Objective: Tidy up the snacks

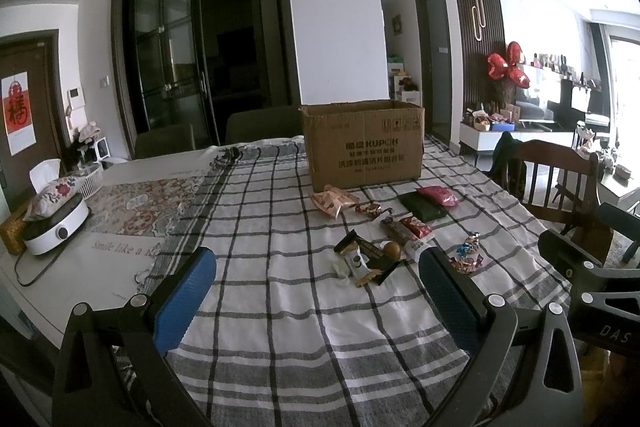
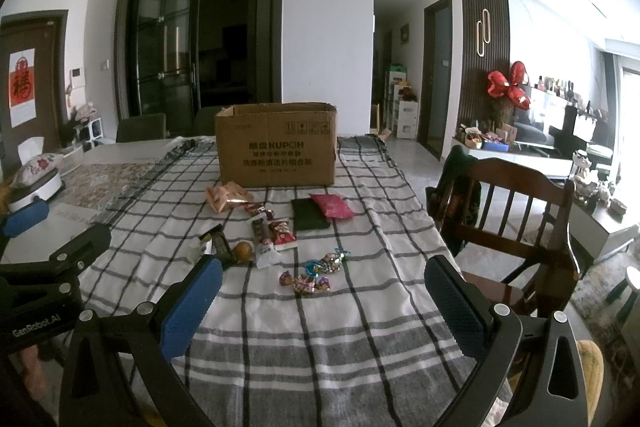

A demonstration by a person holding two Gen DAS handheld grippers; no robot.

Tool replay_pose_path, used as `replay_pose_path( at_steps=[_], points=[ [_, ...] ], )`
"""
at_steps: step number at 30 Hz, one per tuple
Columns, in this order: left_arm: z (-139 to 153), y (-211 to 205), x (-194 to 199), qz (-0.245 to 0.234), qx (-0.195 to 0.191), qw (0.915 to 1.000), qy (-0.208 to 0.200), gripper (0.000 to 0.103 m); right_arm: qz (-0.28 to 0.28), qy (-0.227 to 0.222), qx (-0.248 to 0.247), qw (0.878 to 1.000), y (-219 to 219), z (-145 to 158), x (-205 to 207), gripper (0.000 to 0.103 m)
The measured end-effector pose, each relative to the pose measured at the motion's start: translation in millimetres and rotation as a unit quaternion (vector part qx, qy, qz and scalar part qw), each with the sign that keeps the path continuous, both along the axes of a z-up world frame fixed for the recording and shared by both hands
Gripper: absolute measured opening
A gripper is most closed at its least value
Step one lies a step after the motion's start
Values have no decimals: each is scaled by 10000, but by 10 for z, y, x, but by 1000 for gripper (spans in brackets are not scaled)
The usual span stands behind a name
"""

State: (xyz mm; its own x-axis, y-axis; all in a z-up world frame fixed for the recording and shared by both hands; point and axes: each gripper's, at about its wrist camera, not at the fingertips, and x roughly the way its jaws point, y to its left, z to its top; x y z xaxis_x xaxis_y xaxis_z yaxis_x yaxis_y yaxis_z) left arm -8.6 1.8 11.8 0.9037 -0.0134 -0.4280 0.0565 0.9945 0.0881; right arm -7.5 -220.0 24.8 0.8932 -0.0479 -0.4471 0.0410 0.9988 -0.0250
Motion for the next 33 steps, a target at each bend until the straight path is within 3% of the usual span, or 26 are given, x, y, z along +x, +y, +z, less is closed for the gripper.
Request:
replay_pose_path(
  at_steps=[33],
  points=[
    [2,-17,33,-43,6,9999,117,103,27,89,24,10000,1,-3,3,102]
  ],
)
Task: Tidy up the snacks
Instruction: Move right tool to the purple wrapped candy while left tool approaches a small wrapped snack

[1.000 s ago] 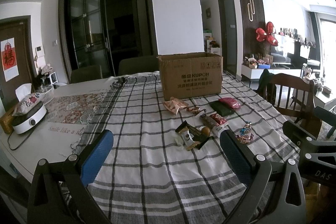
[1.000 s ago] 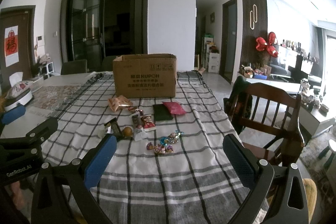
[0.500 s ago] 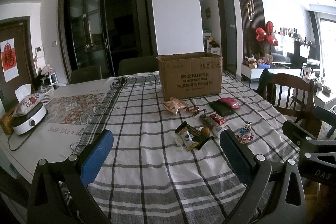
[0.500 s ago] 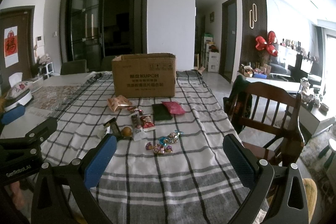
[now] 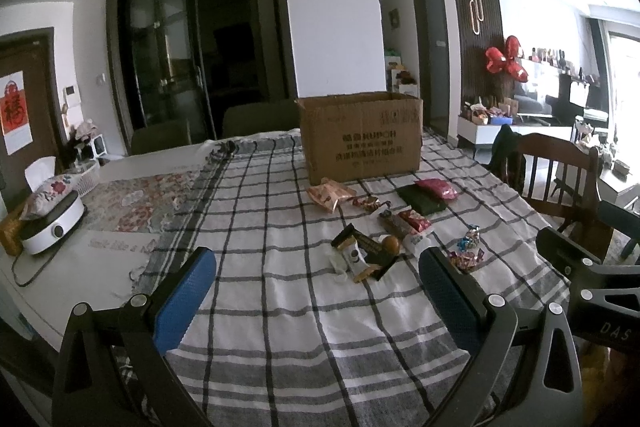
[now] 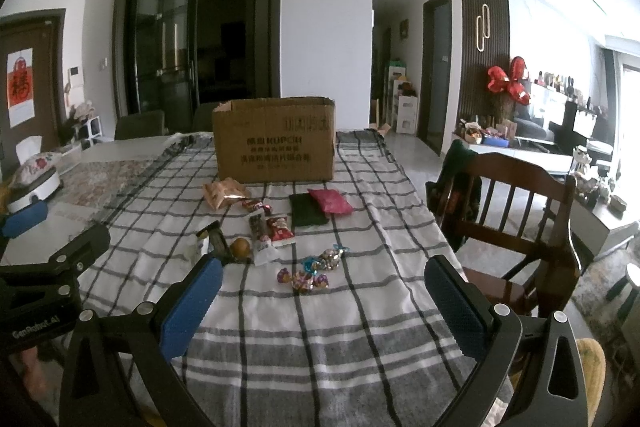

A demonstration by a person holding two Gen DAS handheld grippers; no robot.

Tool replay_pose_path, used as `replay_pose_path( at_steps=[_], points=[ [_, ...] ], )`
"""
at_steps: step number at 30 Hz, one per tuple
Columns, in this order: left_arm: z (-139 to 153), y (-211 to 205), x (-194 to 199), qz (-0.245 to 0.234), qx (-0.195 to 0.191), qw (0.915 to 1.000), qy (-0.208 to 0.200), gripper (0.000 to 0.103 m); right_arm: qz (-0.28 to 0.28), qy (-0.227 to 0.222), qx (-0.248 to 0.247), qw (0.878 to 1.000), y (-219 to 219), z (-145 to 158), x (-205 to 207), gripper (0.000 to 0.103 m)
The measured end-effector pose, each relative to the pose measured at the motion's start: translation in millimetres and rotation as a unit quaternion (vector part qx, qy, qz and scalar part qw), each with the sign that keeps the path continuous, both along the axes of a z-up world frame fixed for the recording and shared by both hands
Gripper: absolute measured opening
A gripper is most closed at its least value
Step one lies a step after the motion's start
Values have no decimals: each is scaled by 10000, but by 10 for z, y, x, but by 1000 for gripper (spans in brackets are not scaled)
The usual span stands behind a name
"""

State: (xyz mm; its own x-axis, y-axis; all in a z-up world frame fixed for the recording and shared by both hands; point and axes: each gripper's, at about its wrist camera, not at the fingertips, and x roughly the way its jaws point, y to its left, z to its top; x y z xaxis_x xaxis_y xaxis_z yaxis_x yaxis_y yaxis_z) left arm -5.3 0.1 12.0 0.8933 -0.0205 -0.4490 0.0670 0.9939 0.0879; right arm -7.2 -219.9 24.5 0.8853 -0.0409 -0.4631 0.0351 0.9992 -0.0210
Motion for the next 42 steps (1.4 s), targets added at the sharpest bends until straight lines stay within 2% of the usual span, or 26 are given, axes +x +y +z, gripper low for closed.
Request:
replay_pose_path(
  at_steps=[10,14,20,28,30,36,42],
  points=[
    [-192,0,338,-229,-38,9994,271,102,155,213,-49,9996,52,-164,296,102],
    [-271,-21,518,-306,-26,9986,429,90,124,287,-50,9995,46,-219,449,101],
    [-400,-68,759,-421,-215,9960,761,76,168,615,90,9979,36,-399,710,90],
    [-619,-147,989,-497,-205,9913,1205,65,238,1167,177,9927,20,-687,967,71],
    [-648,-154,1034,-524,-206,9901,1289,63,267,1325,221,9906,13,-763,1037,63],
    [-765,-182,1158,-551,-228,9866,1516,59,382,1627,313,9854,10,-930,1175,53],
    [-818,-133,1247,-432,-240,9861,1588,52,476,1756,291,9829,29,-989,1257,48]
  ],
)
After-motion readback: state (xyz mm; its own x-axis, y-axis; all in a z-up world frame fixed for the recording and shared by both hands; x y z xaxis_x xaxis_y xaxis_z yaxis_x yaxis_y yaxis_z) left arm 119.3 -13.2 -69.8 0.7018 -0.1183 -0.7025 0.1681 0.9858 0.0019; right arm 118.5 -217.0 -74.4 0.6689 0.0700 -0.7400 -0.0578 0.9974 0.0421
